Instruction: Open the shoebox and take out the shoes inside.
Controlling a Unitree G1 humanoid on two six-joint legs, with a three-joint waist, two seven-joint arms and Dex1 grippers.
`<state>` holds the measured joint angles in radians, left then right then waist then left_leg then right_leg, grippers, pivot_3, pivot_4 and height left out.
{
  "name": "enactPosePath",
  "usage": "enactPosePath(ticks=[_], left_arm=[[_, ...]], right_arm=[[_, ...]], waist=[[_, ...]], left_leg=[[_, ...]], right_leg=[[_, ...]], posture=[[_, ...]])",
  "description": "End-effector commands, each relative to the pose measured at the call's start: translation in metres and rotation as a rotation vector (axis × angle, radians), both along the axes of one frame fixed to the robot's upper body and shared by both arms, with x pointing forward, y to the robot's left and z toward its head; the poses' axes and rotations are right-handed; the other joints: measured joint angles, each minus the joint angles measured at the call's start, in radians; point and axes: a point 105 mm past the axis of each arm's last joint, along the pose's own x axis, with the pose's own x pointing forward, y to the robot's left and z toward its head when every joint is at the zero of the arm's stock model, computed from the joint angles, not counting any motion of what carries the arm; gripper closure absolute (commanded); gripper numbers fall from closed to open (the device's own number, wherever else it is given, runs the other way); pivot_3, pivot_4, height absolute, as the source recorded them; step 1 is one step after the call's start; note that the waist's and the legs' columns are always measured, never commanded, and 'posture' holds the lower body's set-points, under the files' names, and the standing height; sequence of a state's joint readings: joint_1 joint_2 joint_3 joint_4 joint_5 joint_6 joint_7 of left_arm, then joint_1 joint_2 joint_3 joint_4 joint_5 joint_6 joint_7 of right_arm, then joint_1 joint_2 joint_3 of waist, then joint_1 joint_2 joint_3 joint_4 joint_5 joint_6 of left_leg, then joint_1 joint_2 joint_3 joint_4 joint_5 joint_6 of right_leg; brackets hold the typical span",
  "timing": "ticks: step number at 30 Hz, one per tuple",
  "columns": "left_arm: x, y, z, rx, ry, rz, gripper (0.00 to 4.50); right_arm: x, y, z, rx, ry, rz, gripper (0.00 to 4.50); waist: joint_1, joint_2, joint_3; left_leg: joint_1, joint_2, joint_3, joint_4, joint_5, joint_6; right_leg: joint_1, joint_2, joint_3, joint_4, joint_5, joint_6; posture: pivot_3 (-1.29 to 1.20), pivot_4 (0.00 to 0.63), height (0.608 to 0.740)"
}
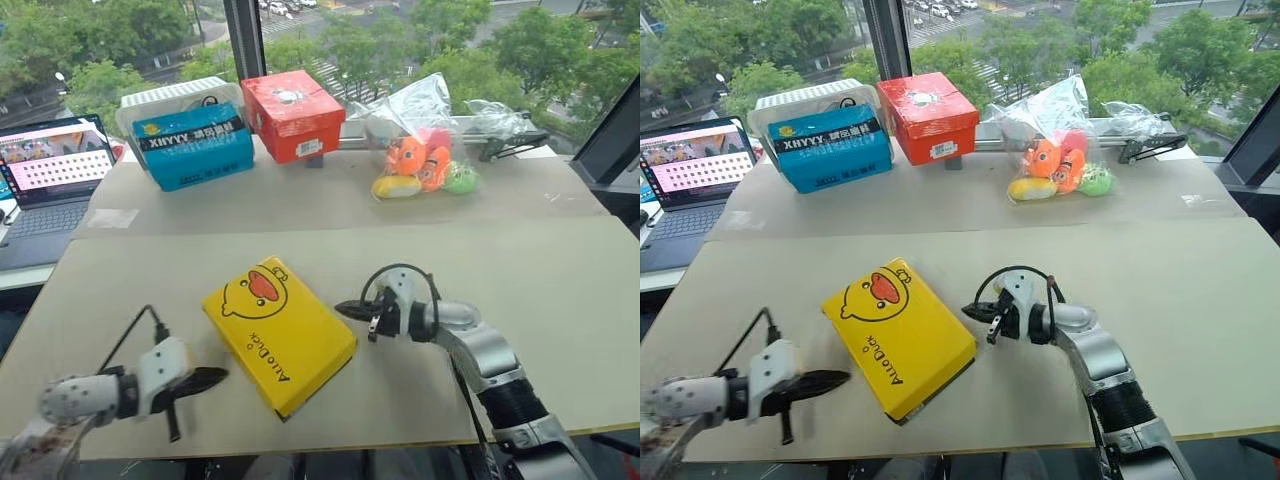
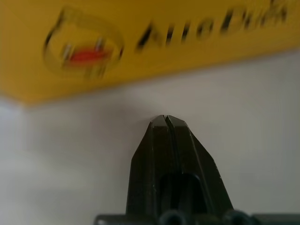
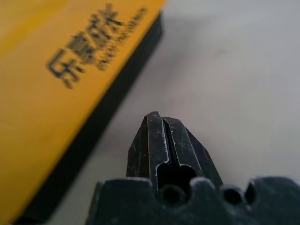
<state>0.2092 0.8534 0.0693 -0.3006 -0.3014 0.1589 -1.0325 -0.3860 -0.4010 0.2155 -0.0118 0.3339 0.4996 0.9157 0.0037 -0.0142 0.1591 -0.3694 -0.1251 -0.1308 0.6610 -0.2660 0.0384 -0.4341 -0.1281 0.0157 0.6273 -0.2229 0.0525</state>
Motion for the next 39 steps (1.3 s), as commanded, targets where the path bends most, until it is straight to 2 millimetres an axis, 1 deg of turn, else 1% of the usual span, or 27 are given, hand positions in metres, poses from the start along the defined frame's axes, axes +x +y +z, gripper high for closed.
enactPosePath(ticks=[1,3,5,8,11,15,19,21,23,25,27,28,31,32,35,36,39], left_arm=[[0.021,-0.033,0.016,-0.023,-0.066,-0.135,4.50],[0.032,-0.044,0.024,-0.039,-0.095,-0.176,4.50],[0.049,-0.056,0.036,-0.052,-0.142,-0.215,4.50],[0.064,-0.071,0.045,-0.045,-0.186,-0.291,4.50],[0.074,-0.084,0.047,-0.036,-0.204,-0.372,4.50],[0.092,-0.109,0.048,-0.035,-0.223,-0.483,4.50],[0.101,-0.123,0.044,-0.034,-0.229,-0.547,4.50],[0.103,-0.131,0.041,-0.037,-0.227,-0.577,4.50],[0.102,-0.138,0.037,-0.037,-0.226,-0.608,4.50],[0.097,-0.141,0.034,-0.036,-0.208,-0.636,4.50],[0.094,-0.134,0.029,-0.016,-0.186,-0.640,4.50],[0.093,-0.127,0.025,0.016,-0.175,-0.639,4.50],[0.097,-0.090,0.012,0.194,-0.181,-0.618,4.50],[0.102,-0.080,0.016,0.199,-0.200,-0.574,4.50],[0.122,-0.066,0.050,0.064,-0.277,-0.391,4.50],[0.125,-0.063,0.056,0.051,-0.293,-0.366,4.50],[0.131,-0.042,0.082,0.023,-0.330,-0.268,4.50]], right_arm=[[-0.016,0.012,0.019,0.079,0.029,0.081,4.47],[-0.016,0.011,0.021,0.091,0.038,0.070,4.47],[-0.014,0.004,0.021,0.093,0.044,0.034,4.47],[-0.014,-0.007,0.019,0.074,0.045,-0.014,4.47],[-0.021,-0.018,0.019,0.051,0.051,-0.045,4.47],[-0.042,-0.028,0.016,-0.010,0.068,-0.062,4.47],[-0.056,-0.033,0.013,-0.057,0.085,-0.089,4.47],[-0.060,-0.039,0.012,-0.078,0.088,-0.115,4.47],[-0.058,-0.046,0.012,-0.099,0.066,-0.161,4.47],[-0.050,-0.059,0.008,-0.136,0.047,-0.217,4.47],[-0.044,-0.070,0.006,-0.171,0.034,-0.253,4.47],[-0.042,-0.074,0.007,-0.180,0.033,-0.270,4.47],[-0.035,-0.091,0.013,-0.201,0.015,-0.313,4.47],[-0.033,-0.098,0.016,-0.199,0.012,-0.332,4.47],[-0.029,-0.118,0.025,-0.206,0.001,-0.378,4.47],[-0.028,-0.122,0.026,-0.209,-0.003,-0.385,4.47],[-0.033,-0.138,0.036,-0.255,-0.019,-0.389,4.47]], waist=[[0.004,0.000,0.000],[0.006,0.000,0.000],[0.005,-0.001,-0.001],[-0.001,-0.001,-0.001],[-0.002,-0.001,-0.001],[0.006,-0.002,-0.001],[0.006,-0.002,-0.001],[0.004,-0.002,-0.001],[0.005,-0.003,-0.001],[0.006,-0.003,-0.001],[0.007,-0.003,-0.001],[0.006,-0.003,-0.001],[0.007,-0.003,-0.001],[0.007,-0.003,-0.001],[0.006,-0.003,-0.001],[0.006,-0.003,-0.001],[0.004,-0.003,-0.001]], left_leg=[[-0.001,0.000,0.000,0.000,0.001,-0.002],[-0.002,0.000,0.001,0.001,0.002,-0.003],[-0.003,0.000,0.001,0.001,0.002,-0.003],[-0.003,0.000,0.001,0.001,0.002,-0.004],[-0.004,0.001,0.003,0.001,0.002,-0.004],[-0.006,0.000,0.003,0.005,0.002,-0.003],[-0.011,0.000,0.002,0.016,0.001,-0.001],[-0.011,0.000,0.003,0.017,0.000,0.000],[-0.012,0.000,0.003,0.018,0.000,0.001],[-0.012,0.000,0.003,0.019,0.000,0.001],[-0.012,-0.001,0.003,0.020,0.000,0.001],[-0.012,-0.001,0.003,0.020,-0.001,0.001],[-0.012,-0.001,0.004,0.021,-0.001,0.002],[-0.012,-0.001,0.004,0.021,-0.001,0.002],[-0.011,-0.001,0.004,0.021,-0.001,0.001],[-0.011,-0.001,0.004,0.021,-0.001,0.001],[-0.011,-0.001,0.004,0.022,0.000,0.001]], right_leg=[[-0.001,0.000,0.000,0.000,0.000,0.000],[-0.002,0.000,0.000,0.000,0.001,0.000],[-0.003,0.000,0.000,0.000,0.001,0.000],[-0.004,0.001,0.000,0.001,0.001,0.000],[-0.005,0.000,0.000,0.001,0.001,0.000],[-0.005,0.000,0.000,0.002,0.001,0.001],[-0.004,0.000,-0.002,0.003,0.002,0.001],[-0.004,0.000,-0.001,0.002,0.003,0.003],[-0.003,0.000,-0.001,0.002,0.003,0.004],[-0.003,0.000,-0.001,0.001,0.004,0.004],[-0.003,0.000,-0.001,0.001,0.004,0.005],[-0.003,0.000,-0.001,0.002,0.004,0.005],[-0.002,0.000,0.000,0.003,0.004,0.005],[-0.003,0.000,0.000,0.003,0.004,0.005],[-0.003,0.000,0.001,0.003,0.005,0.005],[-0.003,0.000,0.001,0.003,0.005,0.005],[-0.004,0.000,0.001,0.005,0.006,0.005]], posture=[[0.00,0.150,0.740],[0.00,0.150,0.740],[0.00,0.150,0.740],[0.00,0.150,0.740],[0.00,0.150,0.740],[0.00,0.150,0.740],[0.00,0.150,0.740],[0.00,0.150,0.740],[0.00,0.150,0.740],[0.00,0.150,0.740],[0.00,0.150,0.740],[0.00,0.150,0.740],[0.00,0.150,0.740],[0.00,0.150,0.740],[0.00,0.150,0.740],[0.00,0.150,0.740],[0.00,0.150,0.740]])
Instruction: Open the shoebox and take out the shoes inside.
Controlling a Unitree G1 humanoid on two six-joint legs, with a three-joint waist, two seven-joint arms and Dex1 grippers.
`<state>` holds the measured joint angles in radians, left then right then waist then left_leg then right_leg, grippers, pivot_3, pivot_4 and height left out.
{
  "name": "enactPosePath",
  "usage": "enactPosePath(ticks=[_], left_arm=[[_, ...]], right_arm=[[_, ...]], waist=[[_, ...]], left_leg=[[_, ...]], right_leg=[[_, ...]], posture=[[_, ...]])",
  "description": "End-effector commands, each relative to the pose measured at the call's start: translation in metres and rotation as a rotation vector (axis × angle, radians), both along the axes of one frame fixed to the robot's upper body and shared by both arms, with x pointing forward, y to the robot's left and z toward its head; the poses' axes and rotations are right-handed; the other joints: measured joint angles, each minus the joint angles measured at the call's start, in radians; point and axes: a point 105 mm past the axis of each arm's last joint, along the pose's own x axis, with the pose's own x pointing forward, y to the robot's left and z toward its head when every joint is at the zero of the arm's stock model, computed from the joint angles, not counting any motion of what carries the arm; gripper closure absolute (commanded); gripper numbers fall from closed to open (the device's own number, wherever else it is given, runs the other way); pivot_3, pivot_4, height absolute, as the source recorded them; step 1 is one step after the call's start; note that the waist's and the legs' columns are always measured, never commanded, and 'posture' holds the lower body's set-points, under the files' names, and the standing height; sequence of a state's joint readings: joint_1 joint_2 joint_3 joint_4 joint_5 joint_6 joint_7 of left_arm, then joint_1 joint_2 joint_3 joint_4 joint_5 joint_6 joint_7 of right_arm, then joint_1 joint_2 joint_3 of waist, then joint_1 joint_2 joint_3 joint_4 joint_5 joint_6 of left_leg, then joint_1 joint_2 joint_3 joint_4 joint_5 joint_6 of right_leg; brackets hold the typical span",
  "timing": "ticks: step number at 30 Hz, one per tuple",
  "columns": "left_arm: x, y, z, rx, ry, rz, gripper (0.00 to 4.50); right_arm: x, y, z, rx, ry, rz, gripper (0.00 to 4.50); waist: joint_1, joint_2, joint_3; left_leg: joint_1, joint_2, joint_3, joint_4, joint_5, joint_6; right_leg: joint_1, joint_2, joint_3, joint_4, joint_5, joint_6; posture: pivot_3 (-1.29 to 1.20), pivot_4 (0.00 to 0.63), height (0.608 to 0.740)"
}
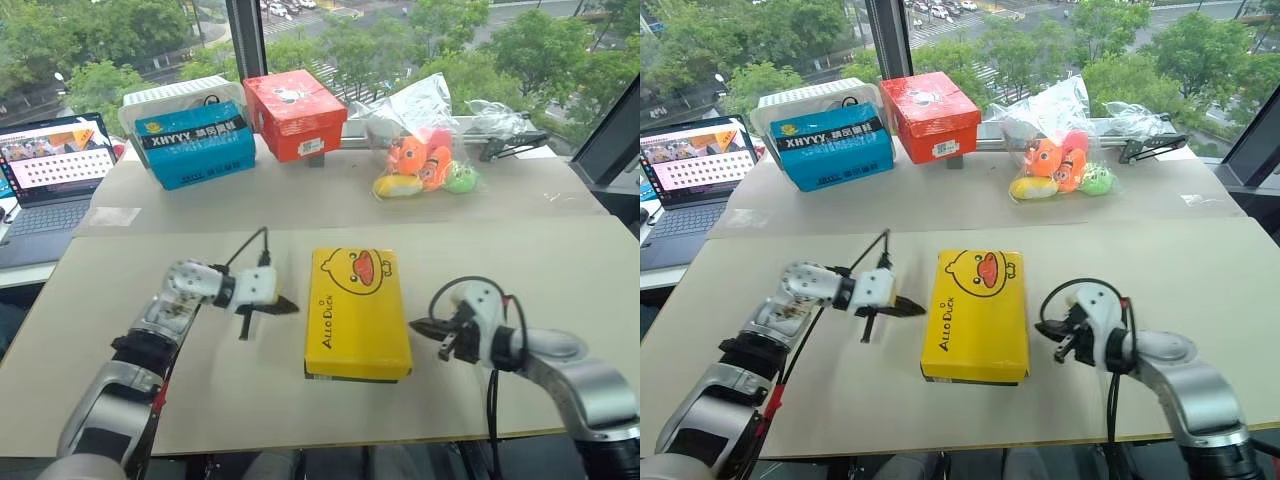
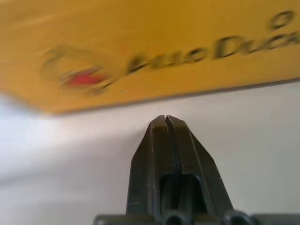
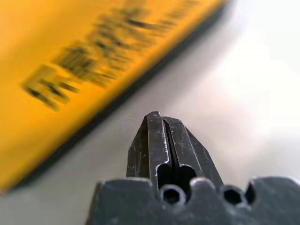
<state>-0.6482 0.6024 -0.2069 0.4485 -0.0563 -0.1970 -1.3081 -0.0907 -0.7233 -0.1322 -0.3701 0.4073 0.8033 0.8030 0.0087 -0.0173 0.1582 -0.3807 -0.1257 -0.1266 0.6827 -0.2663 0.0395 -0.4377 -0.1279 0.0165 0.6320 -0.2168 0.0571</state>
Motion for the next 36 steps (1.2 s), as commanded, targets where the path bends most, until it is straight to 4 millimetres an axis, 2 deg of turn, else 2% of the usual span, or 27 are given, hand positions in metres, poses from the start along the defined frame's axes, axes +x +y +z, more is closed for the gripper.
enactPosePath(ticks=[1,5,8,13,16,19,23,26,31,34,36], left_arm=[[0.010,0.024,0.046,-0.098,-0.080,0.118,4.50],[-0.002,0.033,0.084,-0.222,-0.058,0.171,4.50],[-0.029,0.043,0.097,-0.242,0.023,0.176,3.82],[-0.068,0.051,0.108,-0.181,0.125,0.162,2.06],[-0.079,0.055,0.120,-0.074,0.110,0.169,0.89],[-0.085,0.052,0.137,-0.045,0.052,0.154,0.05],[-0.089,0.055,0.158,-0.031,-0.003,0.165,0.05],[-0.088,0.064,0.163,-0.027,-0.020,0.206,0.05],[-0.090,0.074,0.161,-0.049,-0.001,0.255,0.05],[-0.096,0.082,0.159,-0.051,0.014,0.295,0.05],[-0.097,0.084,0.160,-0.057,-0.002,0.315,0.05]], right_arm=[[-0.004,-0.017,0.024,-0.038,-0.067,0.012,4.47],[-0.008,-0.021,0.046,-0.037,-0.092,0.043,4.47],[-0.010,-0.016,0.062,-0.030,-0.106,0.099,4.50],[-0.006,-0.013,0.062,-0.073,-0.111,0.123,4.50],[0.002,-0.007,0.038,-0.108,-0.092,0.139,4.50],[0.006,0.007,0.020,-0.128,-0.088,0.199,4.50],[0.008,0.030,0.011,-0.109,-0.079,0.290,4.50],[0.008,0.048,0.008,-0.074,-0.083,0.352,4.50],[0.008,0.072,0.049,0.142,-0.129,0.432,4.50],[0.004,0.084,0.089,0.320,-0.125,0.514,4.50],[-0.002,0.091,0.107,0.388,-0.120,0.587,4.50]], waist=[[-0.001,0.000,0.000],[-0.004,0.000,0.000],[-0.016,0.000,0.000],[-0.026,0.000,0.001],[-0.019,-0.001,0.001],[-0.015,-0.001,0.001],[-0.019,0.000,0.001],[-0.029,-0.001,0.002],[-0.030,0.000,0.002],[-0.030,0.000,0.002],[-0.027,0.000,0.002]], left_leg=[[0.000,0.000,0.000,0.000,0.000,0.000],[-0.002,0.000,0.000,0.001,0.000,0.000],[-0.002,0.000,0.000,0.001,0.000,0.000],[-0.001,0.001,0.001,0.001,-0.001,0.001],[0.000,0.001,0.001,0.001,-0.004,0.006],[0.003,0.001,0.001,0.001,-0.004,0.006],[0.003,0.001,0.001,0.000,-0.001,0.002],[0.002,0.001,0.002,-0.001,0.000,-0.001],[0.002,0.001,0.003,-0.002,0.000,-0.001],[0.003,0.002,0.003,-0.002,0.000,-0.001],[0.002,0.003,0.003,-0.002,0.000,0.000]], right_leg=[[0.000,0.000,0.000,0.000,0.000,0.000],[-0.001,0.000,0.000,0.000,0.000,0.000],[-0.001,0.000,0.000,0.000,0.000,0.000],[-0.001,0.000,0.001,0.000,0.000,0.000],[0.000,0.000,0.001,0.000,0.000,0.000],[0.003,0.001,0.000,0.000,0.001,0.000],[0.001,0.000,0.001,0.000,0.001,-0.001],[0.000,0.001,0.001,0.000,0.001,-0.001],[-0.001,0.001,0.002,0.000,0.001,-0.001],[-0.001,0.001,0.002,0.000,0.001,-0.002],[-0.001,0.002,0.002,0.000,0.001,-0.002]], posture=[[0.00,0.150,0.740],[0.00,0.150,0.740],[0.00,0.150,0.740],[0.00,0.150,0.740],[0.00,0.150,0.740],[0.00,0.150,0.740],[0.00,0.150,0.740],[0.00,0.150,0.740],[0.00,0.150,0.740],[0.00,0.150,0.740],[0.00,0.150,0.740]])
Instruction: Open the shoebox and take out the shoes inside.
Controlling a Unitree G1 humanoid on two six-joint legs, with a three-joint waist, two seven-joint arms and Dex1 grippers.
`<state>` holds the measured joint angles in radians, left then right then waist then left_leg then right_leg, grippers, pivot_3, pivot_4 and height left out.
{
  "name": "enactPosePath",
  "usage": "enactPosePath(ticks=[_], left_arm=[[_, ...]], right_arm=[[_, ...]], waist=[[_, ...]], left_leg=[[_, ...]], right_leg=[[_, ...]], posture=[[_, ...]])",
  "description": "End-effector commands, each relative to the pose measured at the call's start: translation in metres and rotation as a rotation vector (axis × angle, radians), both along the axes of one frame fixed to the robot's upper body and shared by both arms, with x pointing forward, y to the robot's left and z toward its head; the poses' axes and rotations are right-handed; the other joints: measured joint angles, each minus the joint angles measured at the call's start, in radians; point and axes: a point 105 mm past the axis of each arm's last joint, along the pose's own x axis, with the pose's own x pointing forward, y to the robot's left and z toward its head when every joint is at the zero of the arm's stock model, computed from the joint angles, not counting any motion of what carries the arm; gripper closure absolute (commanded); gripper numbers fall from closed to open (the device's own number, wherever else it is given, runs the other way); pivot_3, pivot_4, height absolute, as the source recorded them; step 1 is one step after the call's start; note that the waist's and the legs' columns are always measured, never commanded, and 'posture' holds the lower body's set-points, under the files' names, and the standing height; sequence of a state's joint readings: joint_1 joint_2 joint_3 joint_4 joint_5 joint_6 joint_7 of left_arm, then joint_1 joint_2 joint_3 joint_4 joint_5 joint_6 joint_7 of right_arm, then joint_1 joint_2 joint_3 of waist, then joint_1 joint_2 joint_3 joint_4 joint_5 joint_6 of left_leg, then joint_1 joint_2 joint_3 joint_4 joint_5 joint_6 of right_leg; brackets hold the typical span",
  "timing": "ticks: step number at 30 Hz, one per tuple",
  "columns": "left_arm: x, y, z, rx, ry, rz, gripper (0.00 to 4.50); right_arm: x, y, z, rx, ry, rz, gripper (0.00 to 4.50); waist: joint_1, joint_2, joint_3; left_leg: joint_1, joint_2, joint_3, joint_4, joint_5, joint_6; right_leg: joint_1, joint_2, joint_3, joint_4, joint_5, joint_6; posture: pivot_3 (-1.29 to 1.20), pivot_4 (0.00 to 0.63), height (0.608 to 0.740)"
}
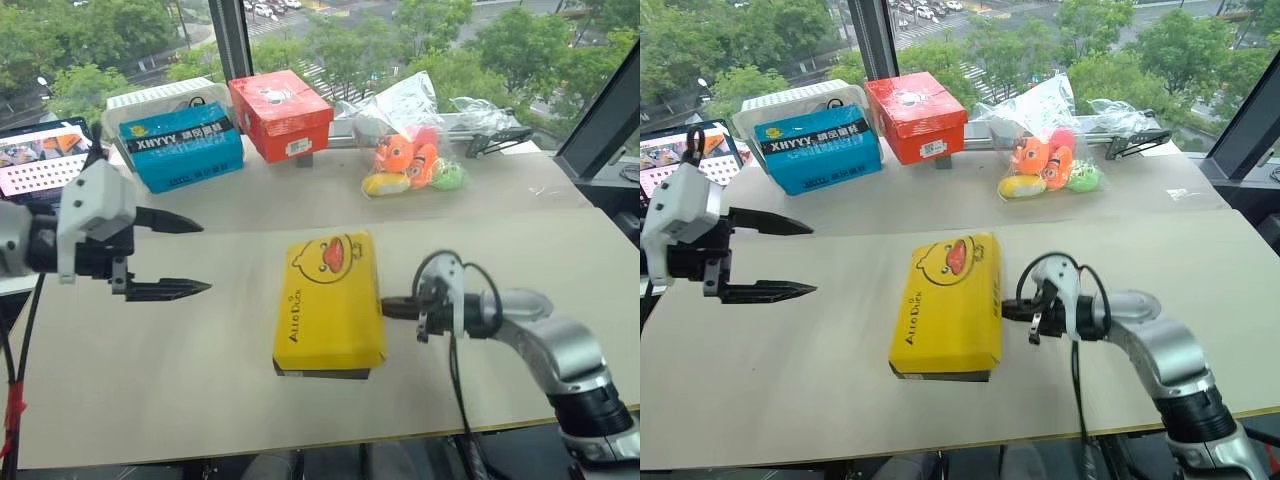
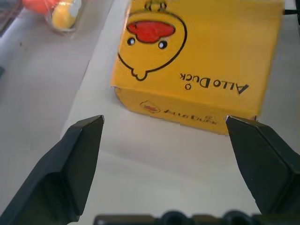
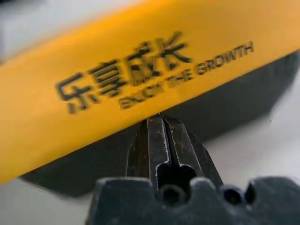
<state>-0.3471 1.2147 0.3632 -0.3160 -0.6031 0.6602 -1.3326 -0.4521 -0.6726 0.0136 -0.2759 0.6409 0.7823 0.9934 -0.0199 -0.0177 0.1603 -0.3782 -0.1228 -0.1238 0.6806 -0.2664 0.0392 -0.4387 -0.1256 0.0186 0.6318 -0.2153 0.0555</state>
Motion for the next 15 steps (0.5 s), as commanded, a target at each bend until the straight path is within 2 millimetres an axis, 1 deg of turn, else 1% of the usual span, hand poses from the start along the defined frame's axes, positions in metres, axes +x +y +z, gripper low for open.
enactPosePath(ticks=[1,3,5,6,7,8,11,12,13,15], left_arm=[[-0.007,0.004,0.018,0.002,-0.083,0.032,0.05],[-0.009,0.006,0.022,-0.005,-0.095,0.045,0.05],[-0.013,0.010,0.029,0.002,-0.114,0.061,0.05],[-0.014,0.011,0.032,0.009,-0.125,0.071,0.05],[-0.016,0.013,0.036,0.029,-0.146,0.085,0.05],[-0.017,0.014,0.039,0.043,-0.160,0.095,0.05],[-0.022,0.014,0.047,0.050,-0.176,0.105,0.05],[-0.026,0.013,0.049,0.059,-0.181,0.109,0.05],[-0.028,0.012,0.050,0.065,-0.185,0.113,0.05],[-0.033,0.010,0.051,0.076,-0.186,0.115,0.05]], right_arm=[[-0.016,0.018,0.045,0.146,-0.016,0.172,4.50],[-0.020,0.035,0.057,0.172,-0.027,0.258,4.50],[-0.021,0.068,0.067,0.208,-0.041,0.362,4.50],[-0.023,0.085,0.069,0.210,-0.048,0.417,4.50],[-0.023,0.107,0.064,0.191,-0.072,0.461,4.50],[-0.023,0.121,0.060,0.172,-0.091,0.490,4.50],[-0.022,0.153,0.045,0.103,-0.153,0.546,4.50],[-0.020,0.163,0.037,0.049,-0.200,0.556,4.50],[-0.019,0.170,0.031,0.012,-0.236,0.565,4.50],[-0.018,0.171,0.026,-0.033,-0.282,0.585,4.50]], waist=[[0.003,0.000,0.000],[0.005,0.000,0.000],[-0.001,0.000,0.000],[-0.006,0.000,0.000],[-0.016,0.000,0.000],[-0.021,0.000,0.000],[-0.023,0.000,0.000],[-0.021,0.000,0.000],[-0.020,0.000,0.000],[-0.021,0.000,0.000]], left_leg=[[0.000,0.000,0.000,0.000,0.000,0.000],[0.000,0.001,0.000,0.000,0.000,0.000],[0.000,0.001,0.000,0.000,0.000,0.000],[0.000,0.001,0.001,0.000,0.000,0.000],[0.000,0.001,0.001,-0.001,0.000,0.000],[0.000,0.002,0.001,-0.001,0.000,0.000],[0.001,0.003,0.001,-0.002,0.001,-0.003],[0.000,0.003,0.001,-0.002,0.001,-0.003],[0.000,0.002,0.000,-0.001,0.001,-0.003],[0.000,0.001,0.001,-0.001,0.001,-0.003]], right_leg=[[0.000,0.000,0.000,0.000,0.000,0.000],[0.000,0.001,0.000,0.000,0.000,0.000],[0.000,0.001,0.000,0.000,0.000,0.000],[-0.001,0.001,0.001,0.000,0.001,-0.001],[-0.001,0.001,0.001,0.000,0.001,-0.001],[-0.002,0.002,0.001,0.001,0.001,-0.002],[-0.002,0.003,0.001,0.002,0.001,-0.002],[-0.003,0.003,0.001,0.002,0.001,-0.002],[-0.003,0.003,0.000,0.002,0.001,-0.002],[-0.004,0.002,0.000,0.001,0.001,-0.002]], posture=[[0.00,0.150,0.740],[0.00,0.150,0.740],[0.00,0.150,0.740],[0.00,0.150,0.740],[0.00,0.150,0.740],[0.00,0.150,0.740],[0.00,0.150,0.740],[0.00,0.150,0.740],[0.00,0.150,0.740],[0.00,0.150,0.740]])
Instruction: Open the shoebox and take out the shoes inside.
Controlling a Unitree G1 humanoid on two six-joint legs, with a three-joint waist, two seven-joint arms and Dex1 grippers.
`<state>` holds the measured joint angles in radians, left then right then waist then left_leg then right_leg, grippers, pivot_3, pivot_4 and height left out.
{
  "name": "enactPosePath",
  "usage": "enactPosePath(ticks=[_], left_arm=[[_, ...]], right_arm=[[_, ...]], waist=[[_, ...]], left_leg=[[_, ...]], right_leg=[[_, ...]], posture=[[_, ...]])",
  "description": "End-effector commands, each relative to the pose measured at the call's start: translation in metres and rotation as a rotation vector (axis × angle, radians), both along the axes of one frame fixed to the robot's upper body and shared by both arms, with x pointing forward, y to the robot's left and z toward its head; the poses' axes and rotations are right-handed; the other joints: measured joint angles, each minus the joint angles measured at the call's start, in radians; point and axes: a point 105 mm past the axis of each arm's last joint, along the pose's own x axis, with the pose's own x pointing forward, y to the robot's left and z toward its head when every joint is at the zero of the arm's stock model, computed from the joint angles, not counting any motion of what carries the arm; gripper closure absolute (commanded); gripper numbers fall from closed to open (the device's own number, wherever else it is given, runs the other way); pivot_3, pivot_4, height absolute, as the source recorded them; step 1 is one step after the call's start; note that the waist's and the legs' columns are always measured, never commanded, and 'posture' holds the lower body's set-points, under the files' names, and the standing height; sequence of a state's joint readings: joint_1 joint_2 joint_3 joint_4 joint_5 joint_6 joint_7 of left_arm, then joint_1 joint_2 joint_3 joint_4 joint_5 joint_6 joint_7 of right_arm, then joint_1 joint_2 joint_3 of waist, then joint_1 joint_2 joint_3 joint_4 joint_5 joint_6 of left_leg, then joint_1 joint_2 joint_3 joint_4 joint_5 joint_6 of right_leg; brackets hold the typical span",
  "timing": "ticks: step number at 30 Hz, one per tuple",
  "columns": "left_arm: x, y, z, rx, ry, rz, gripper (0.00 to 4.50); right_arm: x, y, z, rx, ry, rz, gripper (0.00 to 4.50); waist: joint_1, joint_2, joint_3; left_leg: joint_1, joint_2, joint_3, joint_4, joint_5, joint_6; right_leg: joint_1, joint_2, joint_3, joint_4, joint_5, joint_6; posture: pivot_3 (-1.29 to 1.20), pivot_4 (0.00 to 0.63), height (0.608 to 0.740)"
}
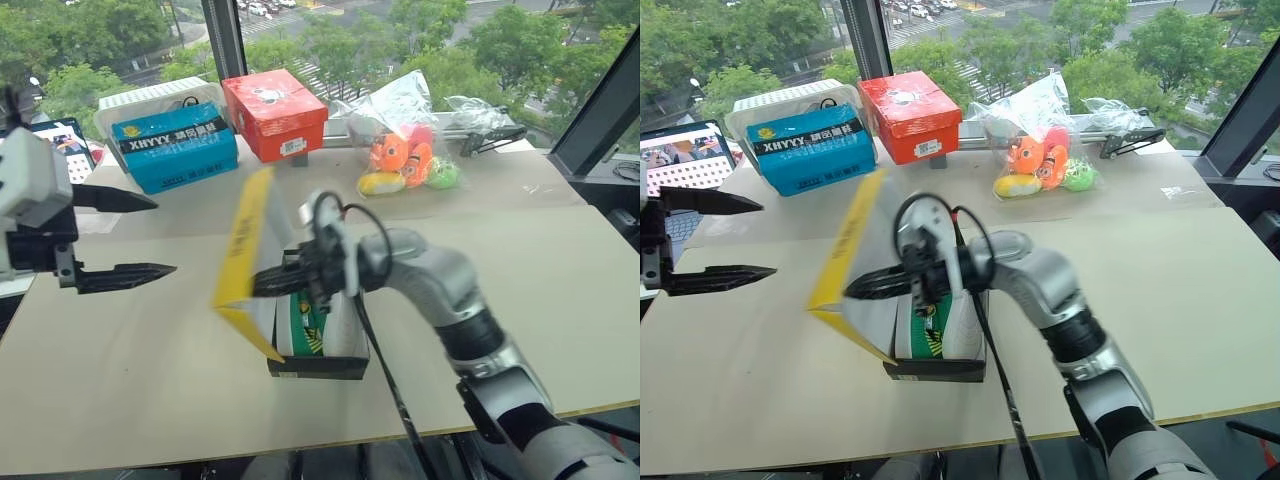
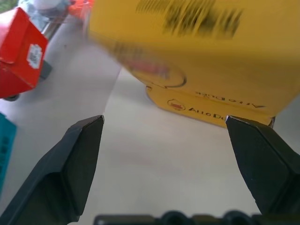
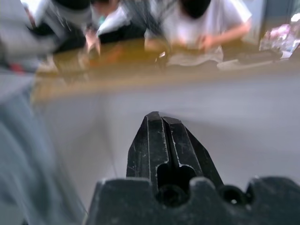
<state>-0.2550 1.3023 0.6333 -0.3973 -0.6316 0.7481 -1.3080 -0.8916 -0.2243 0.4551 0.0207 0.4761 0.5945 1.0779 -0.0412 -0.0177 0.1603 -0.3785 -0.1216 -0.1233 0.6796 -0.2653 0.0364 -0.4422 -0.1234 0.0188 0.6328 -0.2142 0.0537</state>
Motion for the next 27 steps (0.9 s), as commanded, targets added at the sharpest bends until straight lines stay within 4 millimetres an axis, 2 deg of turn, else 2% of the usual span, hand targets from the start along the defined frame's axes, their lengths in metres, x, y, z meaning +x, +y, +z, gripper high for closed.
enactPosePath(ticks=[1,5,10,13,15,20,23,24,27], left_arm=[[-0.012,-0.006,0.012,0.035,-0.044,0.000,0.05],[-0.014,-0.008,0.010,0.029,-0.044,-0.001,0.05],[-0.007,-0.015,-0.004,0.020,-0.004,-0.042,0.05],[0.001,-0.018,-0.016,0.017,0.021,-0.072,0.00],[0.010,-0.020,-0.023,0.016,0.030,-0.095,0.00],[0.023,-0.022,-0.029,0.038,0.034,-0.126,0.00],[0.026,-0.025,-0.031,0.041,0.035,-0.145,0.00],[0.026,-0.026,-0.031,0.040,0.035,-0.151,0.00],[0.027,-0.028,-0.032,0.040,0.034,-0.159,0.00]], right_arm=[[0.000,0.002,0.004,-0.018,-0.150,0.042,4.50],[0.000,-0.035,0.022,-0.043,-0.213,0.040,4.50],[0.000,-0.064,0.047,-0.074,-0.311,-0.019,4.50],[-0.005,-0.079,0.047,-0.144,-0.371,-0.025,3.73],[-0.004,-0.081,0.042,-0.173,-0.380,-0.036,2.98],[0.021,-0.076,0.022,-0.254,-0.464,-0.108,1.28],[0.043,-0.082,0.012,-0.330,-0.568,-0.162,0.25],[0.049,-0.083,0.008,-0.351,-0.600,-0.168,0.02],[0.048,-0.088,-0.002,-0.441,-0.650,-0.067,0.02]], waist=[[0.001,0.000,0.000],[0.005,0.000,0.000],[-0.004,0.000,0.000],[-0.004,0.000,0.000],[-0.002,0.000,0.000],[-0.004,0.000,0.000],[-0.002,0.000,0.000],[-0.002,0.000,0.000],[-0.003,-0.001,0.000]], left_leg=[[0.000,0.000,0.000,0.000,0.000,0.000],[-0.001,0.000,0.000,0.000,0.000,0.000],[0.000,0.001,0.000,-0.001,0.000,-0.001],[0.000,0.003,0.001,-0.001,-0.001,-0.002],[0.000,0.004,0.002,-0.001,-0.001,-0.002],[0.001,0.004,0.004,0.000,-0.002,0.000],[-0.001,0.005,0.005,0.000,0.000,-0.002],[-0.002,0.005,0.005,0.000,0.000,-0.002],[-0.010,0.004,0.008,0.002,0.000,-0.003]], right_leg=[[0.000,0.000,0.000,0.000,0.000,0.000],[0.000,0.000,0.000,0.000,0.000,0.000],[0.000,0.000,-0.001,0.000,0.000,0.000],[-0.001,0.001,0.000,0.001,0.000,-0.001],[-0.001,0.002,-0.001,0.001,0.000,-0.001],[-0.001,0.002,0.000,0.001,0.002,-0.003],[-0.003,0.002,0.000,0.001,0.002,-0.004],[-0.005,0.002,0.000,0.001,0.002,-0.004],[-0.015,0.001,0.001,0.010,0.002,-0.004]], posture=[[0.00,0.150,0.740],[0.00,0.150,0.740],[0.00,0.150,0.740],[0.00,0.150,0.740],[0.00,0.150,0.740],[0.00,0.150,0.740],[0.00,0.150,0.740],[0.00,0.150,0.740],[0.00,0.150,0.740]])
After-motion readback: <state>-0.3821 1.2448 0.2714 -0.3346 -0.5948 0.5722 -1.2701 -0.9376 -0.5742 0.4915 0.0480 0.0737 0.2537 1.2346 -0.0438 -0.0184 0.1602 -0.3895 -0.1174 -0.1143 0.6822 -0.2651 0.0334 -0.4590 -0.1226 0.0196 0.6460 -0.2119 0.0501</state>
